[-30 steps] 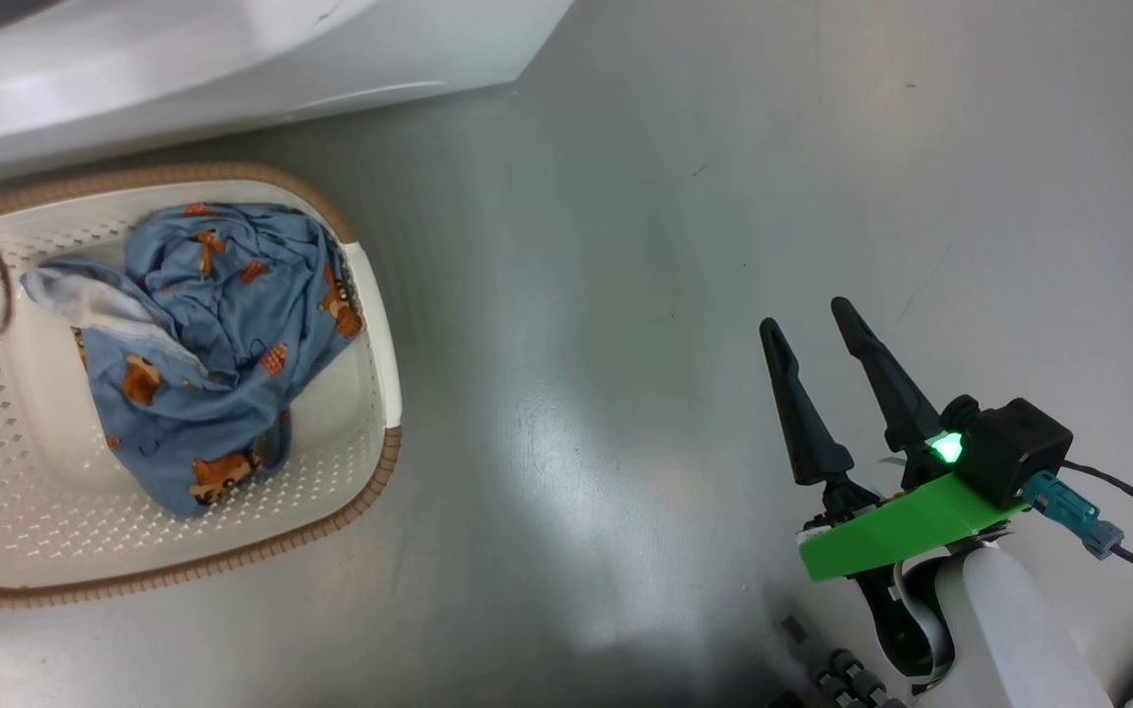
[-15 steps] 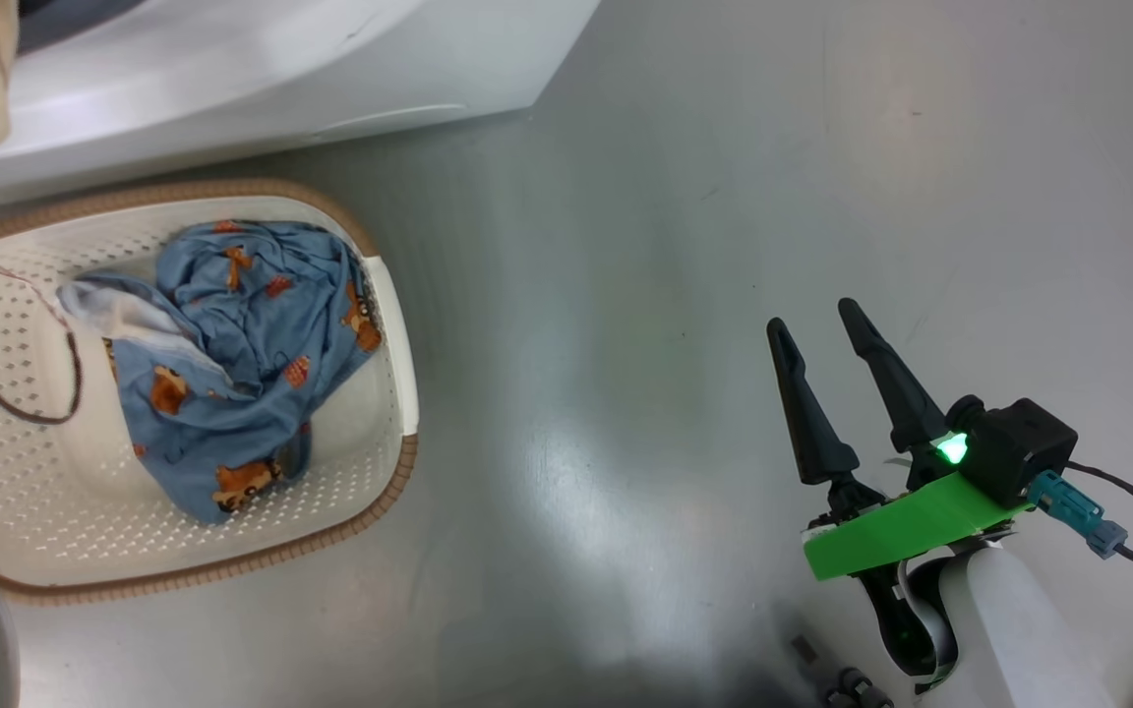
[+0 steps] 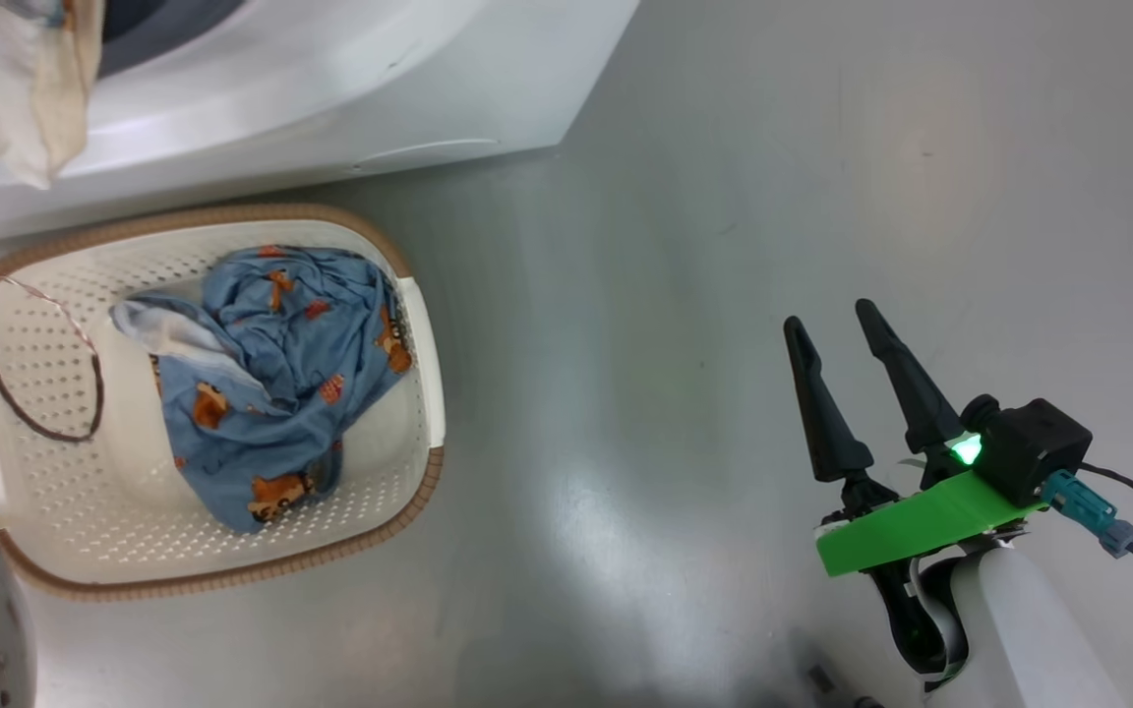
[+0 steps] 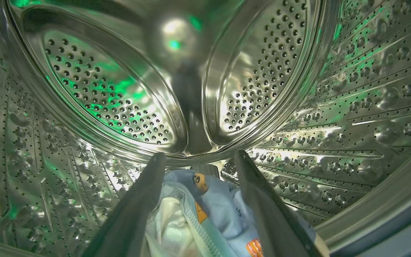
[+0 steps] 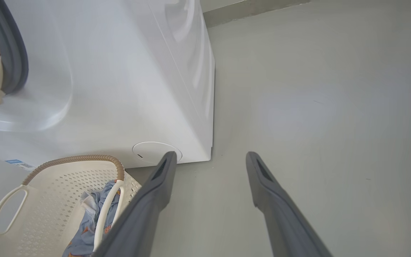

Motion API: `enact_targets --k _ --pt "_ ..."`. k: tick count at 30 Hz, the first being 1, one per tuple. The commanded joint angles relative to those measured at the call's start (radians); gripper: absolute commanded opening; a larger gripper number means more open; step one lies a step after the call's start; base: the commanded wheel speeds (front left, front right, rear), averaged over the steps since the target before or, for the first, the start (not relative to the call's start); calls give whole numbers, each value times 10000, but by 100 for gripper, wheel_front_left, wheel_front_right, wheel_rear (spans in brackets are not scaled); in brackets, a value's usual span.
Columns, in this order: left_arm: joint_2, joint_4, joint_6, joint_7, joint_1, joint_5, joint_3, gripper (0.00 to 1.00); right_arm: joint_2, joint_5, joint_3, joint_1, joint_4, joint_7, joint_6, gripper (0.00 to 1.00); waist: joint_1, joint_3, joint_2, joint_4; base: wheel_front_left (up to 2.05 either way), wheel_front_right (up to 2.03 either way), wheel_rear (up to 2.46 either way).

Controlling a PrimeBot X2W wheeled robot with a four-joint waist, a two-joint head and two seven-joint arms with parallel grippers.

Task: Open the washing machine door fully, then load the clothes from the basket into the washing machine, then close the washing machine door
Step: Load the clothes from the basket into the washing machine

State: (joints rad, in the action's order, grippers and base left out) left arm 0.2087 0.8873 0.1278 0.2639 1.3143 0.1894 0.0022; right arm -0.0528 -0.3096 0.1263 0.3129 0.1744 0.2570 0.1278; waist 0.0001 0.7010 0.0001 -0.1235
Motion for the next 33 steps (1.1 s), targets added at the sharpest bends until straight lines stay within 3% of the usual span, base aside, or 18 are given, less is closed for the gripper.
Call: enact_targets --k 1,11,22,33 --pt "384 -254 23 -22 -234 140 52 100 26 49 161 -181 -145 48 29 100 -1 -124 -1 114 0 0 0" --pt "14 -1692 26 -22 -1300 244 57 100 26 168 -107 -163 -281 48 29 100 -1 -195 -1 476 0 0 0" --pt "-314 -4540 27 -22 -3653 265 452 100 26 216 -182 -233 -335 48 29 100 -1 -355 -1 727 0 0 0" --pt "-688 -6285 28 -22 -5799 202 864 100 26 171 -156 -244 -295 48 29 100 -1 -433 -1 777 0 0 0"
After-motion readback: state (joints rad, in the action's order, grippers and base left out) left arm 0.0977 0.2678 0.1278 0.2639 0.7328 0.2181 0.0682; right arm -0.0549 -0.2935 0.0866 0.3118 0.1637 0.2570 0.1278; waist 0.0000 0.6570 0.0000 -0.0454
